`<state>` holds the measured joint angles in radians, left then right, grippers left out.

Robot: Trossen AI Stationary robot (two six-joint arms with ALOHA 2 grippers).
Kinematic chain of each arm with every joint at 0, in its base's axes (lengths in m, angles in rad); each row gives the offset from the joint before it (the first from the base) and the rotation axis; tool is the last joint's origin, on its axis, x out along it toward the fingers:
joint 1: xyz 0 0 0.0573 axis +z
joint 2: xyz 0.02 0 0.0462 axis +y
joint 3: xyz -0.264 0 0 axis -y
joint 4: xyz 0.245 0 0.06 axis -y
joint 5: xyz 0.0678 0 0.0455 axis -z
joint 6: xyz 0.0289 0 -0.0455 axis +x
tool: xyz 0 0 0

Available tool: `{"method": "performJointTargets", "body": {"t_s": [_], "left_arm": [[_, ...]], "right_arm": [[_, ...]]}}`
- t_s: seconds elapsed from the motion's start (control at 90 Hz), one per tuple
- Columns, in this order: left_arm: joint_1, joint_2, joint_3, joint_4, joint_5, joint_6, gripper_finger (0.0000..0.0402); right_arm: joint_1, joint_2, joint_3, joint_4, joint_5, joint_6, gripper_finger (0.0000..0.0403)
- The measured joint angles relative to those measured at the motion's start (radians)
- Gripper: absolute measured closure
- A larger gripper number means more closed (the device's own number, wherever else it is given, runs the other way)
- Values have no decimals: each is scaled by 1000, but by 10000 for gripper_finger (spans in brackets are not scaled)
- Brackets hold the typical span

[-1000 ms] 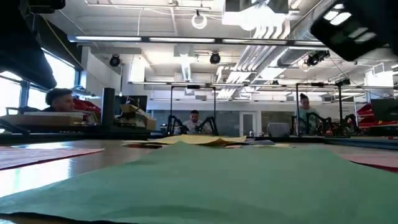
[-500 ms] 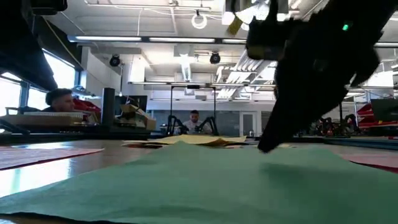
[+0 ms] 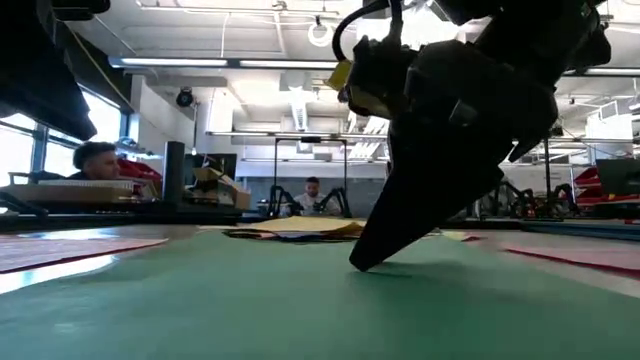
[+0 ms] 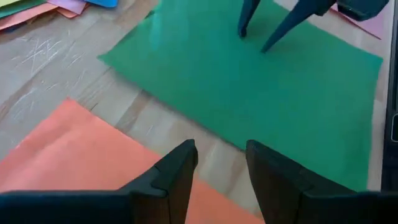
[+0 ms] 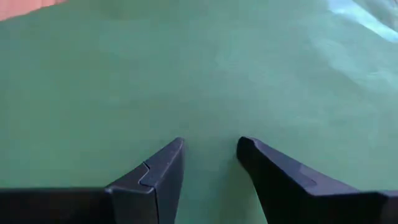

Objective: Organize paper
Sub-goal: Move the green paper to the lower middle of the table, then move the yellow paper to the upper right of the table

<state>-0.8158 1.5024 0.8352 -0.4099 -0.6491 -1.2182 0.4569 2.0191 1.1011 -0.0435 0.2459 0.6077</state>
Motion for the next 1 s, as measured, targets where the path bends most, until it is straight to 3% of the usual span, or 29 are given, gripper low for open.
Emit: {"method": "performJointTargets", "body": {"t_s": [0.289, 0.478, 0.622, 0.789, 1.0], "left_arm": [[0, 0, 0, 21, -23, 0, 269], [0, 0, 0, 43, -41, 0, 269], [0, 0, 0, 74, -47, 0, 269], [-1, 0, 0, 94, -55, 0, 269], [-2, 0, 0, 103, -65, 0, 269]], "right_arm": [[6, -9, -3, 20, 15, -2, 242], [2, -100, -6, 20, 20, -76, 242], [1, -177, -5, 12, 49, -234, 242], [-30, -213, -3, -56, 222, -471, 242], [-149, -151, -3, -165, 225, -755, 242]]}}
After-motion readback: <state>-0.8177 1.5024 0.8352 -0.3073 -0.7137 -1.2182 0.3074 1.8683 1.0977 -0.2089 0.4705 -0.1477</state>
